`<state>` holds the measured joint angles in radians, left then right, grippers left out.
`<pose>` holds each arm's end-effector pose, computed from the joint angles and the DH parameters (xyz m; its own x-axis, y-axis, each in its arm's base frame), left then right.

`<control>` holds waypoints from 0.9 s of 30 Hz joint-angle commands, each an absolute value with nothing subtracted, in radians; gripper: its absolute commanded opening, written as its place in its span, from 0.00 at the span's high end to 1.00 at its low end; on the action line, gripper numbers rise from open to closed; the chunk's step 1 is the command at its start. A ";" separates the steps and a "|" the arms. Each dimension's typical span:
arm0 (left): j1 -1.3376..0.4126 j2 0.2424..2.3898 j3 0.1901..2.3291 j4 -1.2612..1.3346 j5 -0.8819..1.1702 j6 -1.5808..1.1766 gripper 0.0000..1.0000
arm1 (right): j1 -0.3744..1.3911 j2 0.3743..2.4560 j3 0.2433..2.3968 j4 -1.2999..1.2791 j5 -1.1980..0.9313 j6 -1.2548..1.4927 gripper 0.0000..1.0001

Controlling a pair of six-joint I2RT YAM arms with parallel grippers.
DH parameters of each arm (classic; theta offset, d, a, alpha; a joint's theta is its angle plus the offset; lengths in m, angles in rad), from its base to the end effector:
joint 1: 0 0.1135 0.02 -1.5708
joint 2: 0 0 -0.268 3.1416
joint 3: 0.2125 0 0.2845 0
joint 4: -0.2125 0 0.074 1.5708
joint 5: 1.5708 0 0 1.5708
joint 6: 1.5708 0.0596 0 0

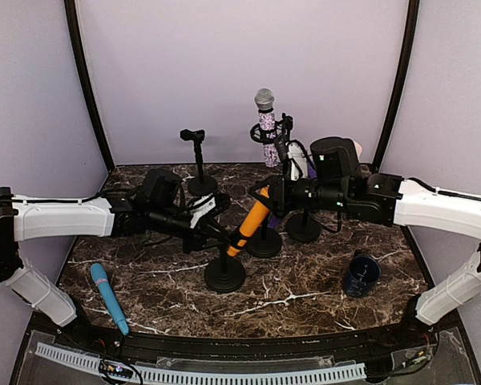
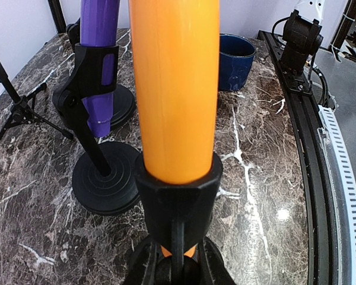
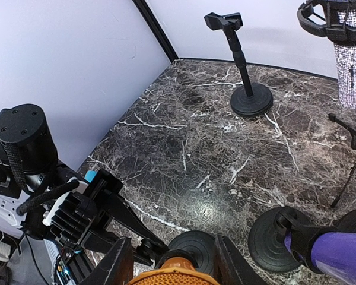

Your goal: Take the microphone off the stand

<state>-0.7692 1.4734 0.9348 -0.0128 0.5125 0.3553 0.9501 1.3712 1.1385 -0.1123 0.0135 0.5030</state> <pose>0.2460 -0.2789 0.2231 -0.0376 0.4584 -0.8880 0.9806 0.1879 0.0555 0.2199 0.3062 0.3253 -0.5609 0.0443 -0.8267 -0.6114 0.6512 0.4497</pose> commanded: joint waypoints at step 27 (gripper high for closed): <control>-0.769 1.499 0.917 -0.141 0.422 0.379 1.00 | 0.927 1.275 1.154 0.040 -0.097 0.479 0.66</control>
<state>-0.7803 1.4761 0.9367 -0.0071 0.4992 0.3576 0.9447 1.3613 1.1439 -0.1375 -0.0135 0.5041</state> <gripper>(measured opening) 0.220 0.439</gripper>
